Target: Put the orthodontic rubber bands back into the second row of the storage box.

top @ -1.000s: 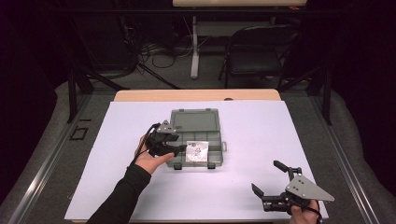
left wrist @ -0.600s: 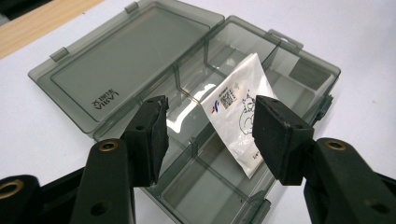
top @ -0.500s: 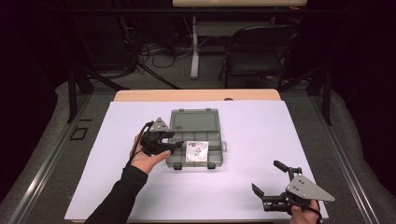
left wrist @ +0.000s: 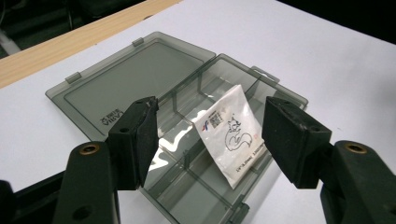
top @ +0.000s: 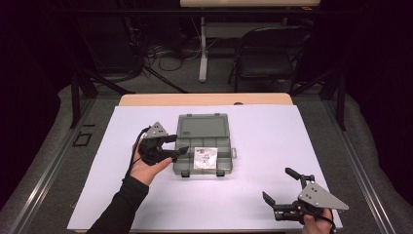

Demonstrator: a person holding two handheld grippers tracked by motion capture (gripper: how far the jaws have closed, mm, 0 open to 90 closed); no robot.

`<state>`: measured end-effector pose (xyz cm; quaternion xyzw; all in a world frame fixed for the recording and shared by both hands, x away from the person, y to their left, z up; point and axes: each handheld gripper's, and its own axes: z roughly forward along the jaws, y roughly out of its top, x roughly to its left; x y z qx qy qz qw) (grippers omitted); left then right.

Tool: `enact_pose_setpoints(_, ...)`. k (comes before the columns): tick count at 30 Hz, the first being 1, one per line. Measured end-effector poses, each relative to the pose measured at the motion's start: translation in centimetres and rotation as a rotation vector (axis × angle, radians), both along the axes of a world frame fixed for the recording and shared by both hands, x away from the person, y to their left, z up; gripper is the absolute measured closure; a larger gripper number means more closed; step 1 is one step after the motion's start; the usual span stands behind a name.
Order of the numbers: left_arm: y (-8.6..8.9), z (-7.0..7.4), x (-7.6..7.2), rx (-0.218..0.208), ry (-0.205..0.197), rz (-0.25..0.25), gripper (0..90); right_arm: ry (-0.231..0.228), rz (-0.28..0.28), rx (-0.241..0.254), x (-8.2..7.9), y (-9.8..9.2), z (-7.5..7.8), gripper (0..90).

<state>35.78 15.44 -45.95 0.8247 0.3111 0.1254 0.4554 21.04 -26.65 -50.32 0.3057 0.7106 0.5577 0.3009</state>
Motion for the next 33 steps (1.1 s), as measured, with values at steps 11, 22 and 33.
enact_pose_setpoints(11, 1.8, 0.2, -1.3, -0.072, -0.014, 0.042, 33.1, 0.002, -0.002, 0.008, 0.1, 0.0, -0.1, 0.0)
enact_pose_setpoints(22, 3.4, 0.1, -2.8, -0.111, -0.038, 0.076, 14.9, 0.001, -0.002, -0.004, 0.0, 0.0, 0.0, 0.0)
enact_pose_setpoints(33, 4.0, -0.2, -5.2, -0.098, -0.111, 0.072, 4.1, -0.002, -0.004, -0.001, 0.0, 0.0, 0.0, 0.0)
